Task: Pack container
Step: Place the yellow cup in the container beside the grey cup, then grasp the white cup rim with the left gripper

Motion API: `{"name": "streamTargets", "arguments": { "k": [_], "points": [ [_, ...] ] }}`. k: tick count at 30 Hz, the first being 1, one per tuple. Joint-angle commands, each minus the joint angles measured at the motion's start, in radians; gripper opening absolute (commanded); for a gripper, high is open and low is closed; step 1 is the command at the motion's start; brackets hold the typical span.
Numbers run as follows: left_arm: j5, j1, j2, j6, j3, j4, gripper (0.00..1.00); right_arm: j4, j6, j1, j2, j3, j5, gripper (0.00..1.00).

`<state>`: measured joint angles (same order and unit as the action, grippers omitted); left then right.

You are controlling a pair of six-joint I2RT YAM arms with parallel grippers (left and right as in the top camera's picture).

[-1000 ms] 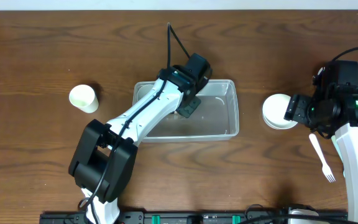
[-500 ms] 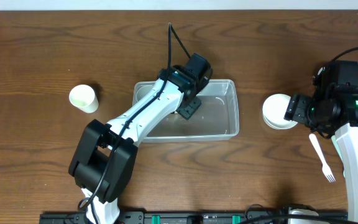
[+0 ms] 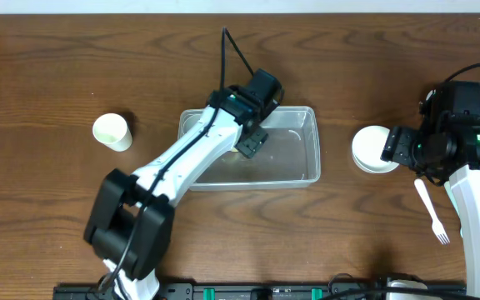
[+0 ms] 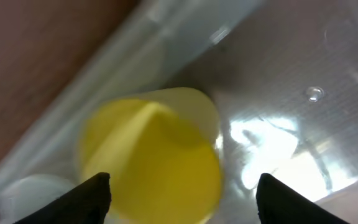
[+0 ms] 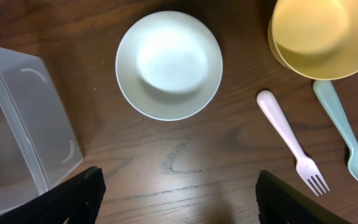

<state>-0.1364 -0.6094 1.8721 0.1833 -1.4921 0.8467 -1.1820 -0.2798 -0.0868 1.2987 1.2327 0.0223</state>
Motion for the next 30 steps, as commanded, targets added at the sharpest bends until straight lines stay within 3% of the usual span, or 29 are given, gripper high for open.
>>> {"name": "streamTargets", "arguments": {
  "k": [1,5,9,11,16,21,30],
  "points": [
    [-0.042,0.008,-0.108,0.0,-0.056,0.008,0.77,0.0,0.016,-0.006,-0.001,-0.006,0.004,0.8],
    [-0.087,0.035,-0.229,-0.008,-0.057,0.049,0.81,0.0,0.027,-0.006,-0.001,-0.006,0.004,0.79],
    [-0.142,0.112,-0.365,-0.094,-0.057,0.162,0.87,0.0,0.035,-0.006,-0.001,-0.006,0.008,0.8],
    [-0.142,0.183,-0.424,-0.148,-0.057,0.217,0.98,0.001,0.035,-0.006,-0.001,-0.006,0.008,0.82],
    [-0.102,0.439,-0.488,-0.269,-0.057,0.259,0.98,0.003,0.039,-0.006,-0.001,-0.006,0.007,0.84],
    [0.106,0.65,-0.403,-0.286,-0.056,0.213,0.98,0.003,0.042,-0.006,-0.001,-0.006,0.007,0.84],
    [0.126,0.728,-0.097,-0.286,-0.056,0.211,0.98,0.003,0.042,-0.006,-0.001,-0.006,0.007,0.84]
  ]
}}
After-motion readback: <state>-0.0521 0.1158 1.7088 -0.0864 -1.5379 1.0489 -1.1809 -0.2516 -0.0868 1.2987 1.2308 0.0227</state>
